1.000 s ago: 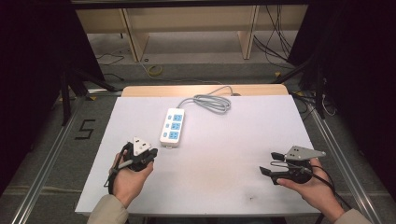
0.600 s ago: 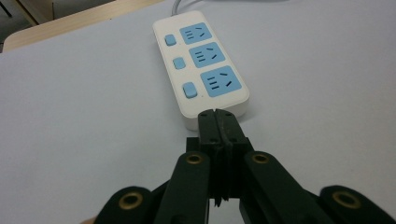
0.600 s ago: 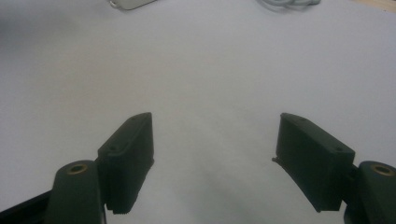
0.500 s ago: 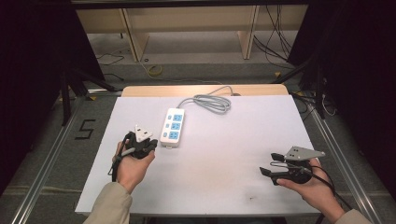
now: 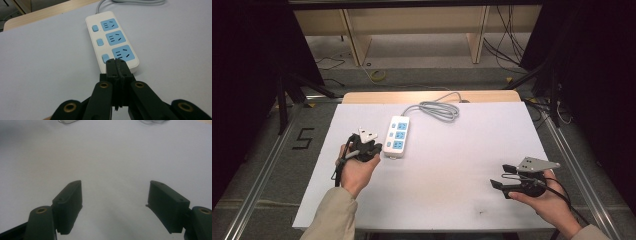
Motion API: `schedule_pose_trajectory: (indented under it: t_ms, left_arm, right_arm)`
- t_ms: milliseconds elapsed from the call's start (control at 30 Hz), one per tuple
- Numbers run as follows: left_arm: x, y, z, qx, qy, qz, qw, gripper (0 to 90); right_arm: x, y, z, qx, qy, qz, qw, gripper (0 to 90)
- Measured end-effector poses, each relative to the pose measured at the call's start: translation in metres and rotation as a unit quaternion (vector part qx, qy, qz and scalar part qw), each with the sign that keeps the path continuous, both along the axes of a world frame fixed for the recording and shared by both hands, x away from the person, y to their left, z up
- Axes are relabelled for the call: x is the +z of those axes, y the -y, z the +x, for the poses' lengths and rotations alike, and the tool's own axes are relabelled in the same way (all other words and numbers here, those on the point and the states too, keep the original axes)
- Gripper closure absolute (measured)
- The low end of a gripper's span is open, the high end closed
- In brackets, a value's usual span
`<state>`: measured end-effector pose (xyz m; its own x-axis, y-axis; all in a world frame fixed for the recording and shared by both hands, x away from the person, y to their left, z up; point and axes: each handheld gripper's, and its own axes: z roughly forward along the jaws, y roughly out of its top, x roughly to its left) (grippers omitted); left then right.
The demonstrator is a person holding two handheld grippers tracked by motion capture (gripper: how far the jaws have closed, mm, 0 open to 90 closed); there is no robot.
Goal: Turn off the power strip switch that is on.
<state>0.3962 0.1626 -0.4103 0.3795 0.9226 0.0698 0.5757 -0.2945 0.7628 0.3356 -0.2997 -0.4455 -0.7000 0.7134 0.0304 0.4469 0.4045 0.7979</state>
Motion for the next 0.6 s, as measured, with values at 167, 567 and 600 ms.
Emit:
schedule_pose_trajectory:
  t_ms: [167,567,600]
  left_arm:
    - [0.001,0.002,0.007,0.001,-0.002,0.001,1.0000,90.0]
    - [0.002,0.006,0.022,0.006,-0.007,0.002,1.0000,89.9]
    - [0.002,0.006,0.024,0.006,-0.007,0.001,1.0000,89.9]
  right_arm:
    - [0.000,0.000,0.000,0.000,0.000,0.001,1.0000,28.1]
    - [-0.001,0.001,-0.001,-0.001,-0.001,0.000,1.0000,28.1]
    - [-0.001,0.001,-0.001,-0.001,-0.001,0.000,1.0000,28.1]
